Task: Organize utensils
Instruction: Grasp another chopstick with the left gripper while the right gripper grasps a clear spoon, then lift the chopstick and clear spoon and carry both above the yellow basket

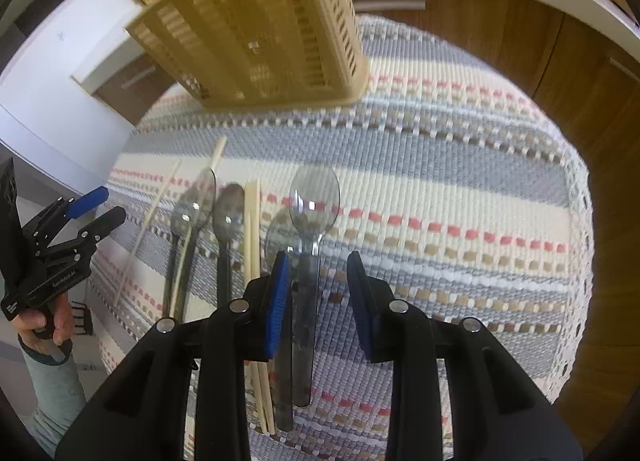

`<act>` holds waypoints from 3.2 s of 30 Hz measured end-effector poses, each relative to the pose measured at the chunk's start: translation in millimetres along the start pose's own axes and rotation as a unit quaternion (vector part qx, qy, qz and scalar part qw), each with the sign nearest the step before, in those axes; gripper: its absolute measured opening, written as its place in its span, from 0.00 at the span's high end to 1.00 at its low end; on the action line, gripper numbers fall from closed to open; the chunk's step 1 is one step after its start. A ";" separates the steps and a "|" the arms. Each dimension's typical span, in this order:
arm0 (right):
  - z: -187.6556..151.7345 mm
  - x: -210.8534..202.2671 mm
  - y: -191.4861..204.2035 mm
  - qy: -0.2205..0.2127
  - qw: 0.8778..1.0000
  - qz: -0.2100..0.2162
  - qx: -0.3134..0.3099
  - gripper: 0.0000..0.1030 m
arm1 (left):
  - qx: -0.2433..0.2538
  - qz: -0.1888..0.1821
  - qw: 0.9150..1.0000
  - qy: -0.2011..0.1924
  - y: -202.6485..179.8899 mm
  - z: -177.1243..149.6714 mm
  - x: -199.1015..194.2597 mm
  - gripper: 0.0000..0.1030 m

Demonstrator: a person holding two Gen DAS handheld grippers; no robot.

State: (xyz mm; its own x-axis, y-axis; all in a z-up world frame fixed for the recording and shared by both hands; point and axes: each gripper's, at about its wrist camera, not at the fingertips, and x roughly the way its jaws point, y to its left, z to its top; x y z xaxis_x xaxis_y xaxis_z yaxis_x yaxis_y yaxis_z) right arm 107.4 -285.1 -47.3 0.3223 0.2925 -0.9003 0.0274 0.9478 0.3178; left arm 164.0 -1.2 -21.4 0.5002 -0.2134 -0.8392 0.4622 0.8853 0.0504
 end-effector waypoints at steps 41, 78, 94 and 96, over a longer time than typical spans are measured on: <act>15.8 -9.8 -24.1 -0.008 0.998 0.050 0.021 0.81 | 0.054 0.017 0.997 0.051 -44.7 -1.7 31.0 0.97; 14.2 -2.2 37.3 0.008 0.993 -0.056 -0.100 0.90 | 0.004 -0.036 0.999 -0.010 -26.3 4.4 5.0 0.97; 58.7 -136.1 70.0 -0.276 0.954 0.059 -0.103 0.90 | -0.028 -0.085 0.968 -0.234 -31.3 85.1 -112.0 0.97; 68.5 -141.6 75.1 -0.303 0.946 0.054 -0.101 0.90 | -0.035 -0.084 0.963 -0.255 -27.5 99.6 -115.4 0.97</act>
State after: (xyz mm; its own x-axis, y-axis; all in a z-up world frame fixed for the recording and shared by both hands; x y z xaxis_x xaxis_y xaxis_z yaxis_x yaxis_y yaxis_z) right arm 128.7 -264.0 124.4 0.7974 0.3202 -0.5114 -0.1978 0.9394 0.2799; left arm 166.4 -42.1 128.0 0.7253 -0.5161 -0.4557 0.5271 0.8420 -0.1148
